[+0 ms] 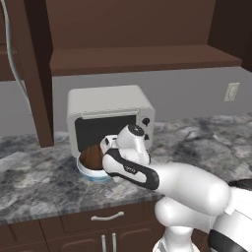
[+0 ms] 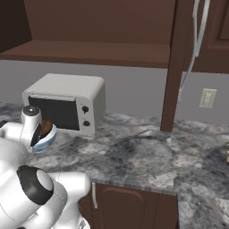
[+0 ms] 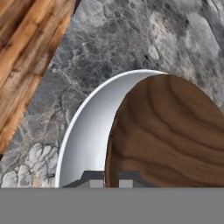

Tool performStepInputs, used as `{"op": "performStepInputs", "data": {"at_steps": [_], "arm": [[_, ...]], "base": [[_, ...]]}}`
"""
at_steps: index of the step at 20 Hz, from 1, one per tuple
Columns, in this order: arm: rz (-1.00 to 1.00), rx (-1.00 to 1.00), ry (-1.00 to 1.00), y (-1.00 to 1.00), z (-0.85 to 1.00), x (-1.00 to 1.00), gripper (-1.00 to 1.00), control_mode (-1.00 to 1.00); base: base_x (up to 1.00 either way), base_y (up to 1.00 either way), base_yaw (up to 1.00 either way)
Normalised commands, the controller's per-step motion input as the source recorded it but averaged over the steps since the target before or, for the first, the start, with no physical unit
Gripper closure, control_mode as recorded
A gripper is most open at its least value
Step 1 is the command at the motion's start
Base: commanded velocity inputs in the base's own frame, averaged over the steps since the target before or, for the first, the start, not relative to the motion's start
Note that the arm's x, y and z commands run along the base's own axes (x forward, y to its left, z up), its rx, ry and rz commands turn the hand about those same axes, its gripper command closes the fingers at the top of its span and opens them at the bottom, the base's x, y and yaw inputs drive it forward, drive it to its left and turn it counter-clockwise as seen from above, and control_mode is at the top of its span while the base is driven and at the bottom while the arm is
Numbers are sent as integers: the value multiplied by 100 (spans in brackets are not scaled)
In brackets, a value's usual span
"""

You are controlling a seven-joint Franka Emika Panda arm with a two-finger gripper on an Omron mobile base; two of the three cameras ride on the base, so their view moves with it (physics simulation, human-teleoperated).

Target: Pick up the bowls on the counter and stack them on top of one another in the open cabinet. Place the smaller bowl on top of the larger bowl.

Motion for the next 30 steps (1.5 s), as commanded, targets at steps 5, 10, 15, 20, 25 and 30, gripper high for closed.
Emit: {"op": "performStepInputs", "data": {"at_steps": [5,10,15,20,25,30], "arm": [[0,0,0,4,-15,6,100,-100],[0,0,0,10,-19,5,100,-100],[0,0,0,0,0,0,-100,-100],[0,1,0,0,35,0,-100,-100],[0,0,0,0,52,-1,-100,-100],[10,0,1,-29,17,-27,-100,-100]], "base": [[0,0,0],[0,0,0],[0,0,0],[0,0,0],[0,0,0],[0,0,0]]}}
